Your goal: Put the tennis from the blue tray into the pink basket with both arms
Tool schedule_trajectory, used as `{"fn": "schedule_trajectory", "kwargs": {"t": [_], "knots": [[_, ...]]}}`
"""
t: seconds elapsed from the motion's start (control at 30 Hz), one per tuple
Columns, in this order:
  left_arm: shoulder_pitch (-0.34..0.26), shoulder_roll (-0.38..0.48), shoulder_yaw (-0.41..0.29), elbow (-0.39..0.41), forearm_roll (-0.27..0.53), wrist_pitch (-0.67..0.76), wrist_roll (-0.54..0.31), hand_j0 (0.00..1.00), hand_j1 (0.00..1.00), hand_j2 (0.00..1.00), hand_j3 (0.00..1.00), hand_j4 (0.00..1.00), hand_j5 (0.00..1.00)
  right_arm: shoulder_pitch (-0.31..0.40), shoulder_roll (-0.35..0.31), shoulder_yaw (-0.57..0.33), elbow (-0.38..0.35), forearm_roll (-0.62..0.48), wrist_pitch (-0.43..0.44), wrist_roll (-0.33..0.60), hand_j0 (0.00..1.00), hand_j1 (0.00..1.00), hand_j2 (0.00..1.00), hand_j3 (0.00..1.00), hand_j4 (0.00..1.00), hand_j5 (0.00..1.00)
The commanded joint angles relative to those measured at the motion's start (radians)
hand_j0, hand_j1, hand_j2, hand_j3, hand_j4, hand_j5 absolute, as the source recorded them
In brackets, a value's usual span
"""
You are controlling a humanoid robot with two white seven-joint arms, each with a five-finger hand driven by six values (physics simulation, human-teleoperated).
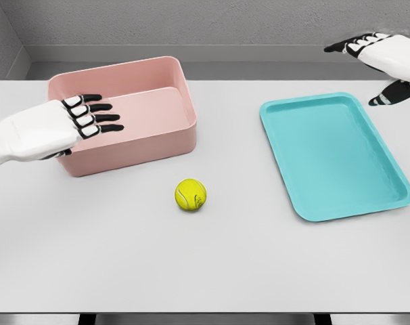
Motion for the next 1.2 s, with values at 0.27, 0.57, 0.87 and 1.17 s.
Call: {"fn": "schedule_trajectory", "kwargs": {"t": [0.27, 0.57, 0.87, 1.17], "knots": [[-0.003, -0.122, -0.079, -0.008, 0.004, 0.000, -0.080, 1.00, 1.00, 1.00, 1.00, 1.00, 1.00, 0.025, -0.007, -0.008, -0.003, -0.003, -0.064, -0.001, 1.00, 1.00, 1.00, 1.00, 1.00, 1.00], [-0.011, -0.268, -0.101, -0.008, -0.110, 0.000, -0.119, 1.00, 1.00, 1.00, 1.00, 1.00, 1.00, 0.023, -0.005, -0.009, 0.006, -0.001, -0.062, -0.001, 1.00, 1.00, 1.00, 1.00, 1.00, 1.00], [-0.097, -0.361, -0.217, -0.008, -0.240, 0.000, -0.120, 1.00, 1.00, 1.00, 1.00, 1.00, 1.00, 0.023, 0.019, -0.006, 0.003, -0.001, -0.062, -0.001, 1.00, 1.00, 1.00, 1.00, 1.00, 1.00], [-0.132, -0.370, -0.268, -0.006, -0.246, 0.000, -0.231, 1.00, 1.00, 1.00, 1.00, 1.00, 1.00, 0.023, 0.019, -0.005, 0.003, -0.001, -0.062, -0.001, 1.00, 1.00, 1.00, 1.00, 1.00, 1.00]]}}
